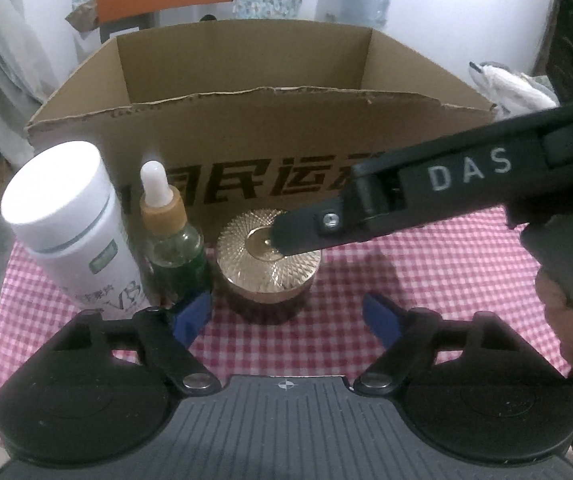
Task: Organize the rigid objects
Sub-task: 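Withdraw the right gripper and reach the gold-lidded jar, then close the right gripper around the gold-lidded jar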
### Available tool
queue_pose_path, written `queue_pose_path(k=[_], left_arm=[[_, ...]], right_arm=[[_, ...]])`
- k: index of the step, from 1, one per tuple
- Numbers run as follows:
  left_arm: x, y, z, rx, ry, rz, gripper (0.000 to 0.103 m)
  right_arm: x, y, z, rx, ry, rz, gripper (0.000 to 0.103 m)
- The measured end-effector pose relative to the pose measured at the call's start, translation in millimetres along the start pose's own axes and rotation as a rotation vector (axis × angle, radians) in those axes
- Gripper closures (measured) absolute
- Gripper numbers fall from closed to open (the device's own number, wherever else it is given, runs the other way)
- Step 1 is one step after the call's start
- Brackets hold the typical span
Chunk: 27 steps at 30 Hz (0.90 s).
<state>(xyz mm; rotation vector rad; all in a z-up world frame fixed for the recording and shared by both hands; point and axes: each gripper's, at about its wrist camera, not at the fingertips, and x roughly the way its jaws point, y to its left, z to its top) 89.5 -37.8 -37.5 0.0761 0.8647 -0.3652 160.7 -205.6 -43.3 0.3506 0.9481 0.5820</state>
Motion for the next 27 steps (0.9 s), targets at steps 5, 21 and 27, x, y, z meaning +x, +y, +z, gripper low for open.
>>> queue_pose_path(k=[5,21,27], left_arm=[[8.5,2.2,6.1,-0.009,0.008,-0.008,0.025],[0.9,-50.3,-1.2,0.113,0.050,-0.126,0.026],[-0.7,-66.1,-6.1,0.151,0.057,-0.185,0.026]], right_arm=[[15.1,1.0,6.7,-0.019,0.022,0.029,0.043],[-35.4,-28.5,-28.2,0.100,0.017,0.005,0.047],[-63.5,-44.7,-52.6,0.159,-0.014,-0.005,0.047]])
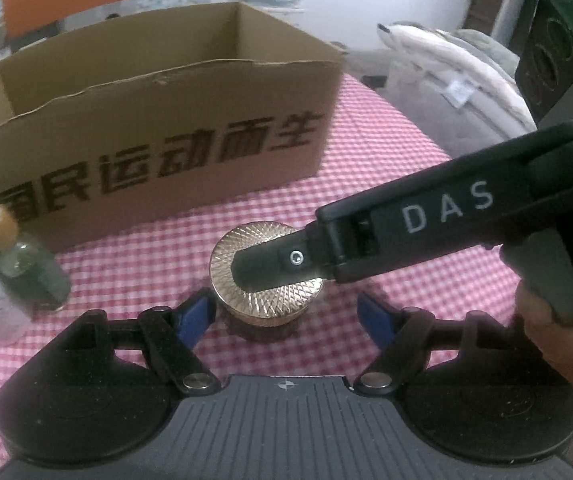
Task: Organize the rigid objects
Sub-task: 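Close the right gripper around the gold-lidded jar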
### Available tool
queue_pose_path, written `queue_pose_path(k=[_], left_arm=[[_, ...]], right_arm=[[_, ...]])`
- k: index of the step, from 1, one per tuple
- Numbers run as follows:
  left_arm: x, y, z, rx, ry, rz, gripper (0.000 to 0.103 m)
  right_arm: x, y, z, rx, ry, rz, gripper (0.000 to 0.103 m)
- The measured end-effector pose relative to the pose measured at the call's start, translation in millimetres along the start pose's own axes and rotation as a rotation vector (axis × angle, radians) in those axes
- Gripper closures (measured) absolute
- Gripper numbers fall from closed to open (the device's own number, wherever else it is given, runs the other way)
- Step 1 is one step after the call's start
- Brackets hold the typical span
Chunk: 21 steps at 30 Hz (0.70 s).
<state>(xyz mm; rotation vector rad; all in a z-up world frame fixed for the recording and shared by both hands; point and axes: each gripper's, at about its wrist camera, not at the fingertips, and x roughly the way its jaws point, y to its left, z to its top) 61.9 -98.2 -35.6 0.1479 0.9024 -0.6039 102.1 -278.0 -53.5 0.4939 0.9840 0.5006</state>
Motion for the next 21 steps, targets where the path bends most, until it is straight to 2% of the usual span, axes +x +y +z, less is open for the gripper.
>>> queue_pose_path(k=[3,10,17,21], left_arm=[[1.3,-3.9,0.3,0.024,-0.005,0.008,0.025],[17.8,-10.9,8.8,0.111,0.010,0.092,0.025],[39.6,-24.9,20.0,0.128,0.026,0.138,0.027],[46.7,-30.7,26.3,0.147,0.014,0.164,0.034]], right_arm=[[-5.0,-9.0,-2.6,0.033,-0.010,0.003,0.047],[-6.6,-23.1,-5.5,0.092,-0.017,0.019,0.047],[-2.6,-25.9,-2.5,0.101,-0.009,0.033,0.047],[5.0,-25.1,0.1,0.122,-0.001,0.054,0.047]])
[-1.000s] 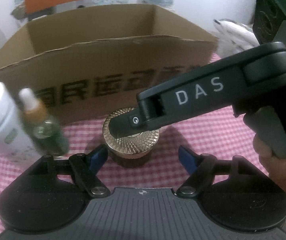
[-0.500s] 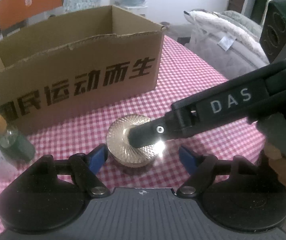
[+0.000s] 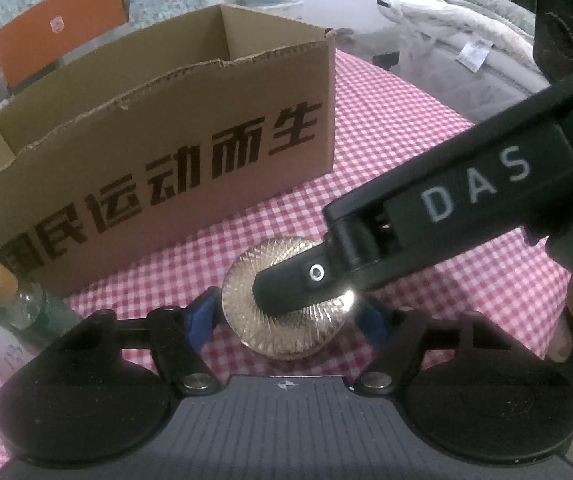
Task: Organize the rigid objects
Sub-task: 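Close the right gripper around the gold-lidded jar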
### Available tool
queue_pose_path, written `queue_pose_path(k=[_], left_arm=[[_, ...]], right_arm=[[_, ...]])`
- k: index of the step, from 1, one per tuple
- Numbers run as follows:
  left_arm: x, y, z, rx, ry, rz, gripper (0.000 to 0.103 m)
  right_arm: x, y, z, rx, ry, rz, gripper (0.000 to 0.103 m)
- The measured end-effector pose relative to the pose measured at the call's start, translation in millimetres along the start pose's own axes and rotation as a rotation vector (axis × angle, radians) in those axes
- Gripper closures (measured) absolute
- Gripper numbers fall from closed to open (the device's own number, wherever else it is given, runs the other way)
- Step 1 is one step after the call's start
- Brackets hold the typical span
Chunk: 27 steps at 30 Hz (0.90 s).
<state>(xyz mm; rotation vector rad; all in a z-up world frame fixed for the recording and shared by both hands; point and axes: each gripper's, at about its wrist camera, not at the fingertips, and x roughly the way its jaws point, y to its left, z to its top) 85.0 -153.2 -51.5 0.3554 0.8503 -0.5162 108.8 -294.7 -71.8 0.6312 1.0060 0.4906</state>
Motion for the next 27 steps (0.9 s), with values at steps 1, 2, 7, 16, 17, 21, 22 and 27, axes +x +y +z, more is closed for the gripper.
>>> queue_pose_path(k=[1,2,7,16,17,21,22,27], left_arm=[[1.0,-1.2,1.3,0.000,0.000,0.001,0.035],[4.0,-4.3,4.9,-0.002,0.001,-0.002,0.037],[0.3,-4.1,5.3,-0.020,0.004,0.000,0.041],[-1.8,1.3,7.2,-0.065,0.017,-0.001,0.046],[-2.3,0.8,7.2,-0.066,0.018,-0.002,0.046],[-4.4,3.1,7.5,-0.066,0.019,0.001,0.046],[-6.9,5.0,5.5,-0.068,0.019,0.001,0.046],[-12.0,7.6,2.0,-0.076,0.010,0.003,0.046]], right_arm=[[0.9,-0.2,0.6,0.003,0.000,0.003,0.047],[1.9,0.5,1.4,0.004,-0.001,0.001,0.047],[6.8,2.5,4.5,0.007,-0.002,0.003,0.046],[13.3,11.6,4.2,-0.006,-0.002,-0.011,0.046],[13.5,12.5,4.2,-0.006,-0.002,-0.012,0.046],[13.9,12.6,4.1,-0.003,0.002,-0.011,0.046],[14.0,13.6,3.6,-0.004,0.003,-0.012,0.046],[13.5,17.7,3.0,-0.017,0.000,-0.012,0.046]])
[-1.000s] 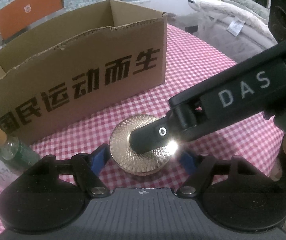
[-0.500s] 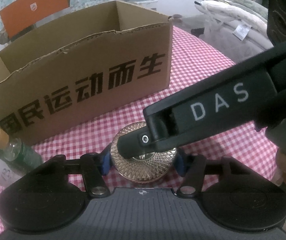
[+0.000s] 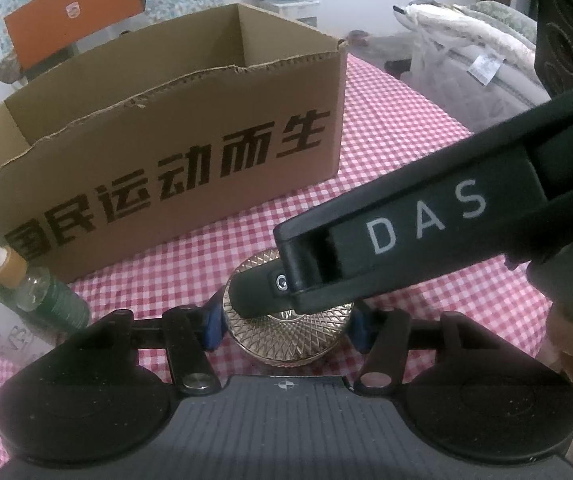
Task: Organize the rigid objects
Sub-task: 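Close the right gripper around the gold-lidded jar, then lift the gold-lidded jar and carry it over the box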
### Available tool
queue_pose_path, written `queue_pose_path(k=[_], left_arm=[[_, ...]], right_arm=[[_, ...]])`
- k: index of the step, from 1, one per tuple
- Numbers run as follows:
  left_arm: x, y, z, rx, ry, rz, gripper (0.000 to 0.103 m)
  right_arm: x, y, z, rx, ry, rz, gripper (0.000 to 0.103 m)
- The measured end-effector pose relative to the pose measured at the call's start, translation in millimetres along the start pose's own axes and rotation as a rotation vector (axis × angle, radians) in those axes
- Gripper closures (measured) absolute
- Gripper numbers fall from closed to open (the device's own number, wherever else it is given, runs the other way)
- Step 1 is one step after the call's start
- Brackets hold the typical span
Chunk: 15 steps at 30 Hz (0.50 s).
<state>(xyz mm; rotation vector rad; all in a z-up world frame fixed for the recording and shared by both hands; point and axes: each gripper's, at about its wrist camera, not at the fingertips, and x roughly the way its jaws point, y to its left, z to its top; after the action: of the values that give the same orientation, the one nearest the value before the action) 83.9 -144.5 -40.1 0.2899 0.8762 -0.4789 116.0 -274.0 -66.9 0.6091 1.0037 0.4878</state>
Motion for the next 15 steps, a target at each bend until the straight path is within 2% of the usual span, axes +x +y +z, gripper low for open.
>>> queue_pose_path(k=[15], left_arm=[[-27.9,3.0,-9.6,-0.009,-0.047,0.012,0.046]], right_arm=[[-3.0,23.4,-6.7,-0.051,-0.028,0.002,0.046]])
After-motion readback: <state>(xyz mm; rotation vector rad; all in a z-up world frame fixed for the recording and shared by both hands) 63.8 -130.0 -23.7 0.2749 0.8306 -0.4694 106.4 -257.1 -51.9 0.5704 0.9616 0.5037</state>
